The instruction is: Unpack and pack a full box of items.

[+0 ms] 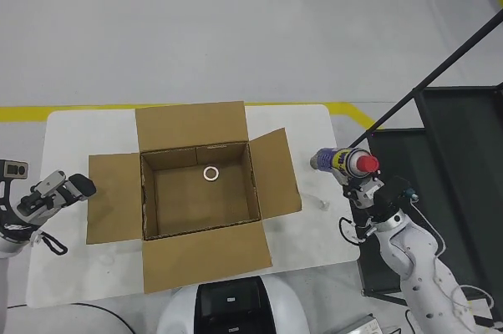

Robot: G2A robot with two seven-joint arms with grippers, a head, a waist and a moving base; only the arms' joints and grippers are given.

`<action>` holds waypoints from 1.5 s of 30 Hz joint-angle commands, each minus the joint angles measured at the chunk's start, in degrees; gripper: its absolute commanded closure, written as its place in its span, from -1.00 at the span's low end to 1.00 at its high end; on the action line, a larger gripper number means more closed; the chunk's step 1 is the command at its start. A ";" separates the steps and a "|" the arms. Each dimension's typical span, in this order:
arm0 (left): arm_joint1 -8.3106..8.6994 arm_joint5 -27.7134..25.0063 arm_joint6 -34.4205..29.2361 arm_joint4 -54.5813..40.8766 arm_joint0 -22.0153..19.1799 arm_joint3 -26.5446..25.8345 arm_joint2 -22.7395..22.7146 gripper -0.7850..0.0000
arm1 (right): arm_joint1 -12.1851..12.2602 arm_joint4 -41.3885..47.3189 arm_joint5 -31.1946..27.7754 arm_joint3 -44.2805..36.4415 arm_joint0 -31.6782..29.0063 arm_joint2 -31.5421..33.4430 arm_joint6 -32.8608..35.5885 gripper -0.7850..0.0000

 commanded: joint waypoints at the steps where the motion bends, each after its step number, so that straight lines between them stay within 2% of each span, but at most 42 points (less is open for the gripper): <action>1: 0.00 0.00 0.00 0.00 0.00 0.00 0.00 -1.00 | 0.12 -0.31 -2.20 -4.82 -1.37 0.18 1.21 1.00; 3: 0.00 0.00 0.00 0.00 0.00 0.00 0.00 -1.00 | 0.22 -0.06 -4.08 -7.50 -1.74 0.17 3.37 1.00; 7: 0.00 0.00 0.00 0.00 0.00 0.00 0.00 -1.00 | 0.54 3.02 -12.76 -11.26 -0.33 -2.41 9.45 1.00; 10: 0.00 0.00 0.00 0.00 0.00 0.00 0.00 -1.00 | 0.77 6.96 -18.58 -12.56 2.58 -5.57 16.75 1.00; 13: 0.00 0.00 0.00 0.00 0.00 0.00 0.00 -1.00 | 0.89 11.23 -20.51 -12.69 6.19 -8.84 25.64 1.00; 18: 0.00 0.00 0.00 0.00 0.00 0.00 0.00 -1.00 | 0.52 18.63 -17.70 -11.25 14.22 -17.67 41.39 1.00; 26: 0.00 0.00 0.00 0.00 0.00 0.00 0.00 -1.00 | -0.88 26.43 -7.85 -7.99 27.04 -29.70 59.70 1.00; 31: 0.00 0.00 0.00 0.00 0.00 0.00 0.00 -1.00 | -1.55 29.70 -5.48 -5.44 31.78 -32.57 62.13 1.00; 44: 0.00 0.00 0.00 0.00 0.00 0.00 0.00 -1.00 | -1.55 29.70 -5.48 -5.44 31.78 -32.57 62.13 1.00; 45: 0.00 0.00 0.00 0.00 0.00 0.00 0.00 -1.00 | -1.63 31.89 -5.61 -4.78 31.10 -32.98 61.15 1.00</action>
